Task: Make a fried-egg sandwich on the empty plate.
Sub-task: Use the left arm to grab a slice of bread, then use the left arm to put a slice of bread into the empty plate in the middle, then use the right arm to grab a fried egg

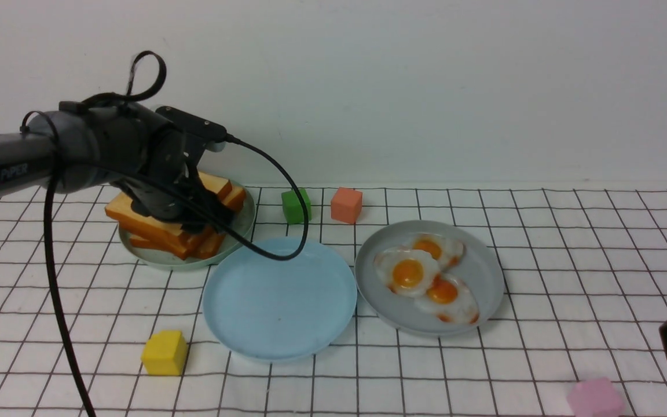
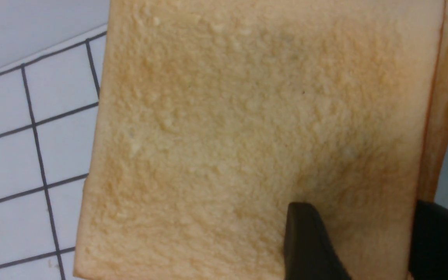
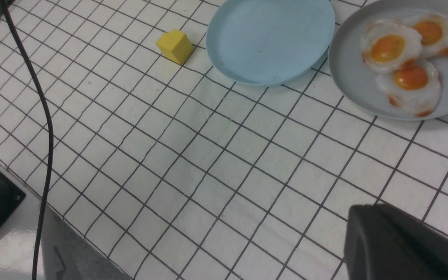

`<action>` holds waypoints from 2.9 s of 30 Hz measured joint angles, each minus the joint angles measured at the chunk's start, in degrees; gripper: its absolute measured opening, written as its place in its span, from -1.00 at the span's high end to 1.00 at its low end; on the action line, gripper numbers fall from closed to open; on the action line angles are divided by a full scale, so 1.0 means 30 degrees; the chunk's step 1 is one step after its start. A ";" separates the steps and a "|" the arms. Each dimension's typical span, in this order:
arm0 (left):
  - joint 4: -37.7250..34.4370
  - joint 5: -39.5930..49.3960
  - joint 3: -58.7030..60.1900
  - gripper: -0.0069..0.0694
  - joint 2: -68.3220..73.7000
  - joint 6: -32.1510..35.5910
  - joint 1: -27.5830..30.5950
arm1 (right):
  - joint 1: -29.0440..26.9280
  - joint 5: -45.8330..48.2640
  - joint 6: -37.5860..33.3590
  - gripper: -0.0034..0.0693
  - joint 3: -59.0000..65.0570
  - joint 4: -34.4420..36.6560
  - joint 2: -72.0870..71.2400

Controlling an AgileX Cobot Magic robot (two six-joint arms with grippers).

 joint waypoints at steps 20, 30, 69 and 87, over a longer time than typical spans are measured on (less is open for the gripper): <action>-0.2296 0.3645 0.0195 0.67 -0.5466 0.0493 -0.1921 | 0.0000 0.0029 -0.0445 0.85 0.0000 0.0068 -0.1380; -0.2935 0.5807 0.0216 0.67 -0.3702 0.0508 -0.6934 | 0.0000 0.0454 -0.0445 0.84 0.0000 0.0030 -0.2530; -0.8182 0.5331 0.5412 0.85 -2.0004 0.2574 -0.7279 | -0.0018 -0.4501 0.0434 0.54 -0.2536 -0.0003 1.2656; -1.0311 -0.2242 1.6394 0.85 -2.9623 0.2892 -0.7279 | -0.2489 -0.5312 0.1444 0.08 -1.1040 0.3855 2.5318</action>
